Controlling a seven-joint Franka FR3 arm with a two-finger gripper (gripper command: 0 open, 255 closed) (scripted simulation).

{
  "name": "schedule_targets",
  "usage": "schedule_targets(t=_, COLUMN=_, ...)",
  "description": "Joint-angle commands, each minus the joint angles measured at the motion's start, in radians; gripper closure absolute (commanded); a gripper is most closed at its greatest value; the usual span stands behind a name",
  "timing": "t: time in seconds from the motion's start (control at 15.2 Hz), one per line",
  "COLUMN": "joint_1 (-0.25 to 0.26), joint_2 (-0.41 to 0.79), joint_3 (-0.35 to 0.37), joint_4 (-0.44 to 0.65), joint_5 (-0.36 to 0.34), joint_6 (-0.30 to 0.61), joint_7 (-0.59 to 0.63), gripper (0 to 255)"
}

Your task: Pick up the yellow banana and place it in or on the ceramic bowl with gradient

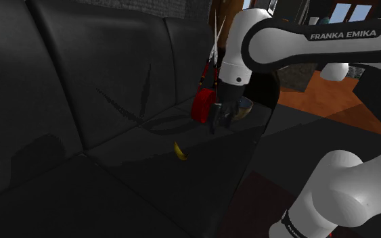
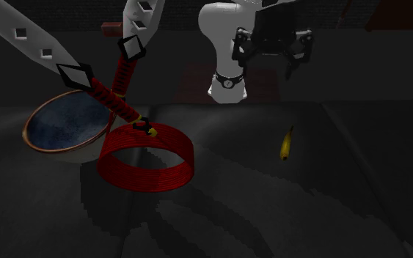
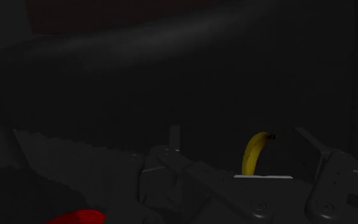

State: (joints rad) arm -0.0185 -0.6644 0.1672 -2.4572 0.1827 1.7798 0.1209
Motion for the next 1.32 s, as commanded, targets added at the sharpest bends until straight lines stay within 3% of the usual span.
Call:
schedule_targets(t=0.0, joint_1=-0.003, joint_2=0.057, joint_3=0.040, joint_4=-0.004, joint_5=0.016, joint_6=0.059, joint_7=0.062, gripper=0)
schedule_targets(t=0.59, joint_1=-0.033, joint_2=0.392, joint_3=0.205, joint_4=0.098, joint_5=0.004, joint_6=0.276, joint_7=0.356, gripper=0)
schedule_targets(t=1.25, joint_1=-0.030, joint_2=0.438, joint_3=0.220, joint_4=0.033, joint_5=0.002, joint_6=0.387, joint_7=0.362, gripper=0)
